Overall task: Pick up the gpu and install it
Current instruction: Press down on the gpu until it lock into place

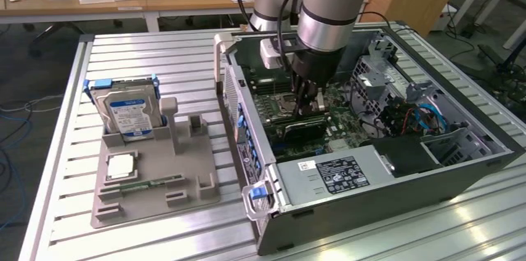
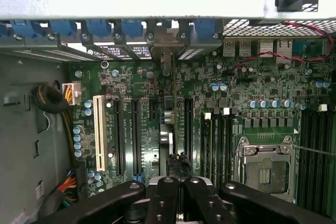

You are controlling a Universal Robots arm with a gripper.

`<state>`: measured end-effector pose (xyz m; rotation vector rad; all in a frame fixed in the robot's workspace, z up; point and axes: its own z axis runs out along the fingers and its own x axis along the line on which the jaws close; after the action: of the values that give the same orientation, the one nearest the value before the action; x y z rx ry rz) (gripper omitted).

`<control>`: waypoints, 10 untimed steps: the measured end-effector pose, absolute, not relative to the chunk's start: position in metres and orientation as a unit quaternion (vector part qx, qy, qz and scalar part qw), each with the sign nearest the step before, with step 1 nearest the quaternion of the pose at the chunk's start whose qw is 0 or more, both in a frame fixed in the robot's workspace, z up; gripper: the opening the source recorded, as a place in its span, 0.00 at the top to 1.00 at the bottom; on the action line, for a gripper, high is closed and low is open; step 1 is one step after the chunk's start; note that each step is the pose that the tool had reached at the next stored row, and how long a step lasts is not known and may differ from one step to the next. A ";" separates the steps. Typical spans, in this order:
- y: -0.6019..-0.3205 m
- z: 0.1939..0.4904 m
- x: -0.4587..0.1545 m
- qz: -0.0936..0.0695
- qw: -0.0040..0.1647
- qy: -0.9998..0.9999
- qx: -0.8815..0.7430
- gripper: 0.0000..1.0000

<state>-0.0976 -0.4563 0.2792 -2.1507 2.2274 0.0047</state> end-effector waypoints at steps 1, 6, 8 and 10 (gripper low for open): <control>-0.456 0.279 -0.098 0.002 0.023 0.719 -0.694 0.89; -0.456 0.279 -0.098 0.002 0.023 0.719 -0.695 0.89; -0.456 0.279 -0.098 0.002 0.023 0.719 -0.695 0.89; -0.456 0.279 -0.098 0.002 0.023 0.719 -0.694 0.89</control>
<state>-0.0975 -0.4557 0.2789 -2.1500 2.2263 0.0065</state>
